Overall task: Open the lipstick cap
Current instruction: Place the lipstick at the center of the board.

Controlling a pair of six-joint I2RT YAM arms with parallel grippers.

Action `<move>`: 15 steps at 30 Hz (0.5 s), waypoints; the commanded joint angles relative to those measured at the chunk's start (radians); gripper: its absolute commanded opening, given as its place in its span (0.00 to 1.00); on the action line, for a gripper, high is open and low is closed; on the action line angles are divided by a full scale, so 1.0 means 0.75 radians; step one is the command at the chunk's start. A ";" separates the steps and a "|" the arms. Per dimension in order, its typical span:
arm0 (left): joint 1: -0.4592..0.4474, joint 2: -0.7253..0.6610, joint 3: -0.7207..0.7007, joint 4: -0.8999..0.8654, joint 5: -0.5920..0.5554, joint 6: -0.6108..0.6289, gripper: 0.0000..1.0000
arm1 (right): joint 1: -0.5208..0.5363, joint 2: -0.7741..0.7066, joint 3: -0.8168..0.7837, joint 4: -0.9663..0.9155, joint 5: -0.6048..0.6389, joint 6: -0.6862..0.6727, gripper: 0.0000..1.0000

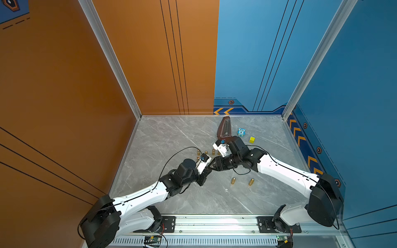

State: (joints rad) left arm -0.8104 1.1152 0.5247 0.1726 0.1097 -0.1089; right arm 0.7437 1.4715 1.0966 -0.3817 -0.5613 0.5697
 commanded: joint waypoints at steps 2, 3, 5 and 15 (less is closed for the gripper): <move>-0.018 0.010 0.047 0.017 0.005 0.023 0.00 | 0.023 0.038 0.002 0.051 -0.013 0.022 0.41; -0.018 0.009 0.047 0.017 0.007 0.024 0.00 | 0.024 0.043 0.000 0.053 -0.009 0.026 0.40; -0.020 0.008 0.050 0.017 0.009 0.025 0.00 | 0.024 0.050 -0.003 0.059 -0.006 0.026 0.37; -0.021 0.007 0.053 0.017 -0.005 0.030 0.00 | 0.032 0.062 -0.005 0.041 0.023 -0.011 0.20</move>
State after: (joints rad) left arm -0.8158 1.1206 0.5304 0.1669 0.1070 -0.1017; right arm 0.7567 1.5101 1.0966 -0.3511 -0.5552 0.5808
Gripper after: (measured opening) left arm 0.209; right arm 0.219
